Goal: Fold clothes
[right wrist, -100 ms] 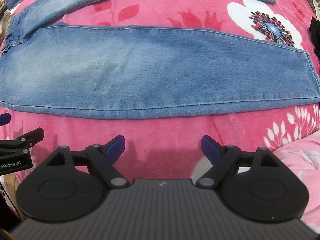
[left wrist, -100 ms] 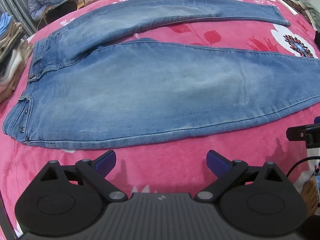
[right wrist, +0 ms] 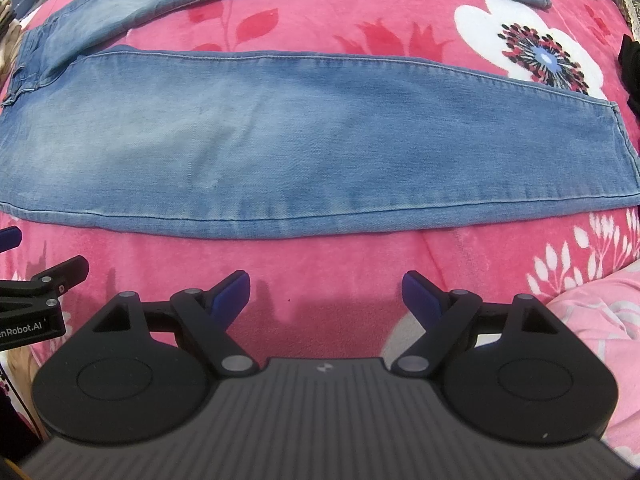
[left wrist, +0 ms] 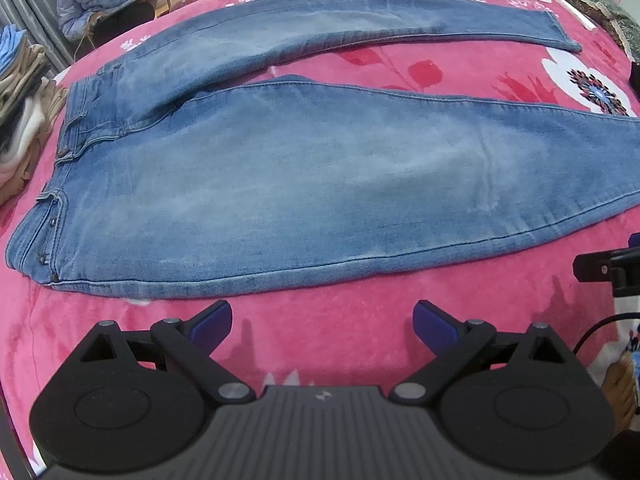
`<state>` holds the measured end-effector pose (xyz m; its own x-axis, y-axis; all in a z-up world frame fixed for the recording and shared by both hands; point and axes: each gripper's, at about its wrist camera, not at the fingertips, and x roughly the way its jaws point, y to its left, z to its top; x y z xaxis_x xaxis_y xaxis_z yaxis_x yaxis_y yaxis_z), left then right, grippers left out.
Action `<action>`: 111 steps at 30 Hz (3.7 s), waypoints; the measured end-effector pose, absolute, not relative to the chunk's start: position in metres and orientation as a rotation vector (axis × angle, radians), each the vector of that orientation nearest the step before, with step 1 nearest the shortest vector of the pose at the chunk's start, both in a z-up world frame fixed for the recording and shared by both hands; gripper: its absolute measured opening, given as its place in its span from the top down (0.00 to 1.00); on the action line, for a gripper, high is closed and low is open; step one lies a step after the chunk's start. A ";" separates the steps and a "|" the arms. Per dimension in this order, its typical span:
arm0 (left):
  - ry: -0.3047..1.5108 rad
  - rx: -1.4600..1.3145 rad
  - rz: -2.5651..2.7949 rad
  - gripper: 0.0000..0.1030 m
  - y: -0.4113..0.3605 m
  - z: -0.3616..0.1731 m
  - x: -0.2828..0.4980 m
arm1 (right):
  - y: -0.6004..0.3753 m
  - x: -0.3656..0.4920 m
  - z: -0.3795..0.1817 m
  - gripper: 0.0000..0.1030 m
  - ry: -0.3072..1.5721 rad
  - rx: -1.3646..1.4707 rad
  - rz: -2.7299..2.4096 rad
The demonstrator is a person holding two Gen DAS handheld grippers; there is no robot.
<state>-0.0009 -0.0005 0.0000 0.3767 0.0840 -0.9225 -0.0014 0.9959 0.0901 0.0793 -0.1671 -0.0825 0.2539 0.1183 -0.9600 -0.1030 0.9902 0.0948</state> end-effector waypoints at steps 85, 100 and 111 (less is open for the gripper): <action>1.103 -0.205 -0.028 0.07 0.106 -0.014 0.000 | -0.251 0.114 -0.141 0.19 1.410 1.019 0.178; 1.006 -0.554 0.268 0.40 0.208 -0.033 -0.021 | -0.258 0.112 -0.158 0.27 1.306 1.267 0.047; 0.803 -0.682 0.274 0.41 0.230 -0.048 -0.023 | -0.266 0.118 -0.159 0.30 1.195 1.350 0.028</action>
<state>-0.0229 0.2305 -0.0483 0.6742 -0.0250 -0.7382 -0.4707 0.7557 -0.4554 0.1180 -0.2660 -0.1588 0.4597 0.6250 -0.6309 0.5953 0.3104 0.7412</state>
